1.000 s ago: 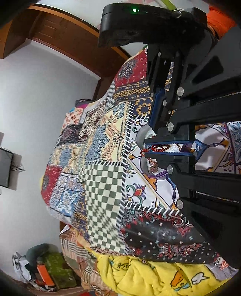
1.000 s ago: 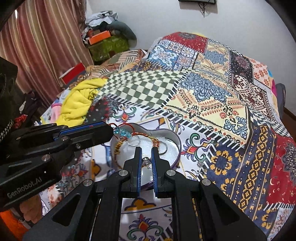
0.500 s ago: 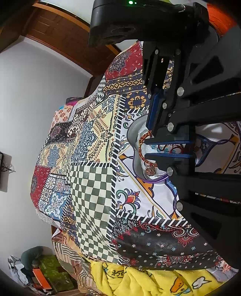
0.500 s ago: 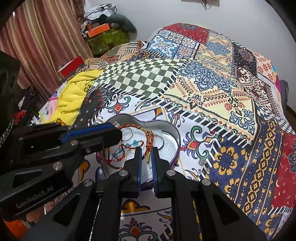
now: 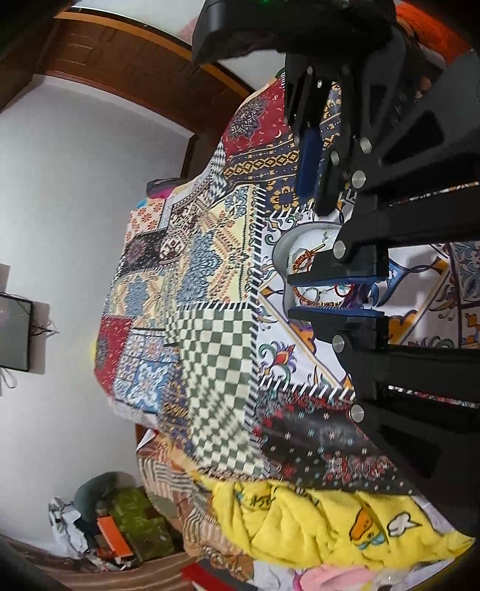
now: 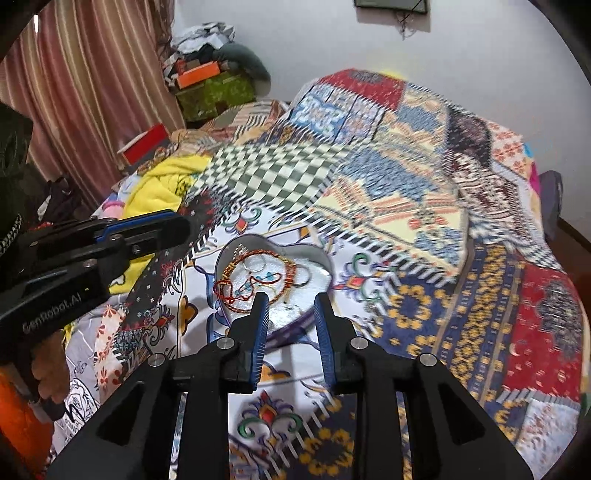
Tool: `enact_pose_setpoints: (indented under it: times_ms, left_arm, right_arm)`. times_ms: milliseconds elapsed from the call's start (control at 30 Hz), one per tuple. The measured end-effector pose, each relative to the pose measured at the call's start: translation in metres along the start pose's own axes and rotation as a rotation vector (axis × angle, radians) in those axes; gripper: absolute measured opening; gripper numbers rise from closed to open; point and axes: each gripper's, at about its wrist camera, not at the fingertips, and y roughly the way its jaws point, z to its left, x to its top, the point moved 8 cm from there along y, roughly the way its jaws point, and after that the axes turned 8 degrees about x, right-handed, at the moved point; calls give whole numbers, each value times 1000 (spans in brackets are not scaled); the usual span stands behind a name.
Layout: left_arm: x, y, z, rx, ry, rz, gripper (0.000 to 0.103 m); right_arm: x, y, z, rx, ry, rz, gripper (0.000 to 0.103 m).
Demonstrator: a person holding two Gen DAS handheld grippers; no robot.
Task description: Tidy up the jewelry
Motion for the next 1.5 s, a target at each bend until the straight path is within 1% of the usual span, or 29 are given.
enact_pose_setpoints:
  times_ms: [67,133,233,367,433,633,800,900,1033,1200,1500]
  left_arm:
    - [3,-11,0,10,0,-19,24]
    - [4,-21,-3,17,3,-38,30]
    - [5,-33,-11,20,23,-52,31]
    - [3,-42,-25,15,47,-58,38]
    - [0,-45,-33,7,59,-54,39]
    - [-12,-40,-61,-31,87,-13,39]
    - [-27,-28,-88,-62,118,34,39]
    - [-36,-19,-101,-79,122,64,39]
    - [-47,-7,-106,-87,112,103,39]
    - [-55,4,-100,-62,103,130,39]
    - [-55,17,-84,-23,99,140,39]
  right_arm:
    - [1,-14,-5,-13,13,-22,23]
    - [0,-29,-12,-35,28,-45,23]
    - [-3,-50,-23,-66,53,-75,23]
    - [-10,-70,-37,-102,83,-100,23]
    - [-16,-80,-45,-118,103,-110,23]
    - [-35,-102,-69,-159,155,-117,23]
    - [-55,-110,-84,-177,191,-103,23]
    - [-64,-106,-88,-163,206,-80,23]
    - [-75,-87,-86,-131,205,-30,23]
    - [-79,-57,-82,-93,208,20,23]
    - [-78,-7,-78,-46,213,95,23]
